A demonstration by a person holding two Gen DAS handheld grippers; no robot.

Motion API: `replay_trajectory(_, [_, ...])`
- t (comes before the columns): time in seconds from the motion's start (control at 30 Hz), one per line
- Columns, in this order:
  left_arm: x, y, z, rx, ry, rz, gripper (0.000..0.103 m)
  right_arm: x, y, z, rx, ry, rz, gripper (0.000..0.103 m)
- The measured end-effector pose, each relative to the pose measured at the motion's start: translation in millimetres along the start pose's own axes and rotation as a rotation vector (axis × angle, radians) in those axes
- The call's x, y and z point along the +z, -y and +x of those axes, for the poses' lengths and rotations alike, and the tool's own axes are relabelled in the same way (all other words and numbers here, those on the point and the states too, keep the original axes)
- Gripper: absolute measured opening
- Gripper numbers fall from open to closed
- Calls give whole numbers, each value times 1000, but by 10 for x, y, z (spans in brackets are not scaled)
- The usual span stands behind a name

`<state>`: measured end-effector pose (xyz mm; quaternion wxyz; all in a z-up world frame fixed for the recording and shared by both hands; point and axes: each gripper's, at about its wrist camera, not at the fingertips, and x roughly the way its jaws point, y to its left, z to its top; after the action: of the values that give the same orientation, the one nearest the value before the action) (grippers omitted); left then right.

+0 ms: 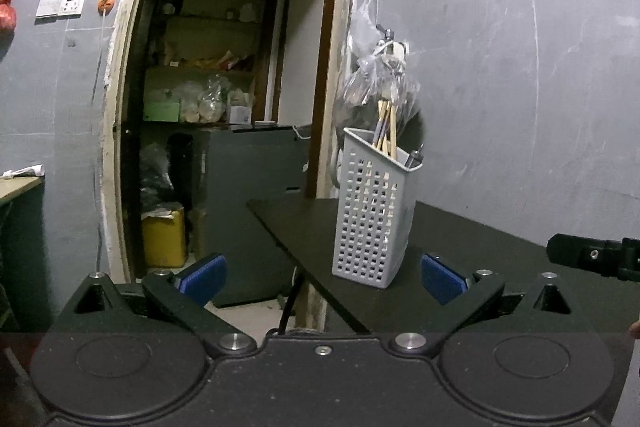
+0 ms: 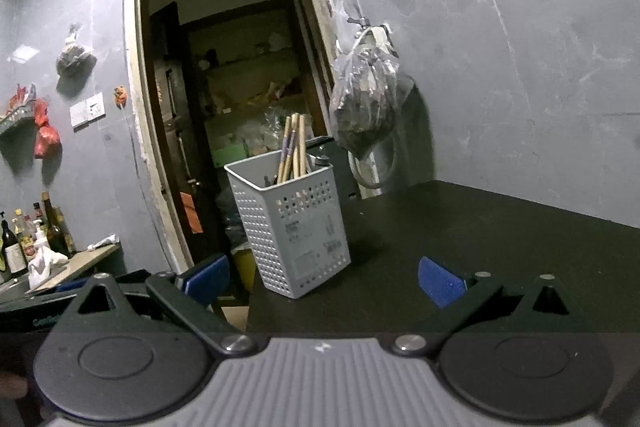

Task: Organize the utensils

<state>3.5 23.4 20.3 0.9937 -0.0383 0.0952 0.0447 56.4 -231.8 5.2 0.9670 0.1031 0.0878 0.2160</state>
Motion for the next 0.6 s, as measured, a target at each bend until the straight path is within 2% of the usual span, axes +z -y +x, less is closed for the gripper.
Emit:
replay_trajectory(0.13, [-2,-12,-4,-3,-8,-6,102,-19,-4,-9,-28,-13,-10,103])
replay_trajectory(0.37, [-62,-39,26,6,-15,-17,102,-23,-87,-85,-71,13,-51,103])
replay_trajectory(0.6, [-155,-68,114,-1,-13,-8,102,-92,-70,4,-101,-26,-33,103])
